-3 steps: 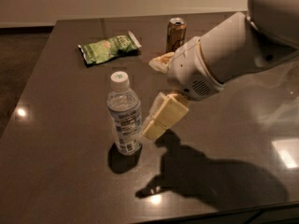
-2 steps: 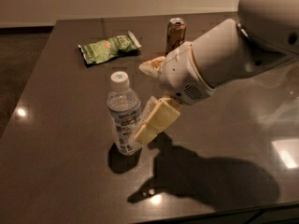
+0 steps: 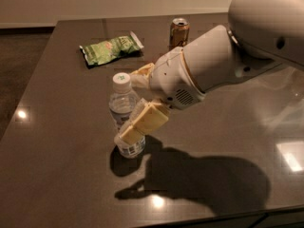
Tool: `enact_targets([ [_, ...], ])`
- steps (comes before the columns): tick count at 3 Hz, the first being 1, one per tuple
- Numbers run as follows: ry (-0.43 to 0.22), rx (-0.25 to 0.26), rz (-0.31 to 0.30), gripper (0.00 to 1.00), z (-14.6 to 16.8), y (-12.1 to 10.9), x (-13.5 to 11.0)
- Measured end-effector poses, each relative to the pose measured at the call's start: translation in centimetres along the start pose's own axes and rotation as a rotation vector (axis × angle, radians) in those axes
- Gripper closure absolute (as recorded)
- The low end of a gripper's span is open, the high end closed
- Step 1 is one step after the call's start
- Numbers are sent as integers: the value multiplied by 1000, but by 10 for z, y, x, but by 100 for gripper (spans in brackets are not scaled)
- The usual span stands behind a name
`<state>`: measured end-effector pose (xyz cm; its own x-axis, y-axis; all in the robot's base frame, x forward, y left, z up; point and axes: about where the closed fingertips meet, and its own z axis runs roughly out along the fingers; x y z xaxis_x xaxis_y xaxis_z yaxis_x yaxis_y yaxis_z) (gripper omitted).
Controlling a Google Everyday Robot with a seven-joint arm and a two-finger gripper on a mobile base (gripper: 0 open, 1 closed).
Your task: Knock blue plastic bottle over
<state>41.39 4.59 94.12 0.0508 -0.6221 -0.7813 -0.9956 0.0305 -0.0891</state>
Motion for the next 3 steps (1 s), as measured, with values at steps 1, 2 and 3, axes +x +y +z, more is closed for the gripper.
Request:
enact_targets([
  [1, -14, -13, 3, 42, 1, 0, -3],
  [2, -16, -6, 10, 64, -6, -6, -3],
  [3, -6, 34, 12, 88, -27, -27, -3],
])
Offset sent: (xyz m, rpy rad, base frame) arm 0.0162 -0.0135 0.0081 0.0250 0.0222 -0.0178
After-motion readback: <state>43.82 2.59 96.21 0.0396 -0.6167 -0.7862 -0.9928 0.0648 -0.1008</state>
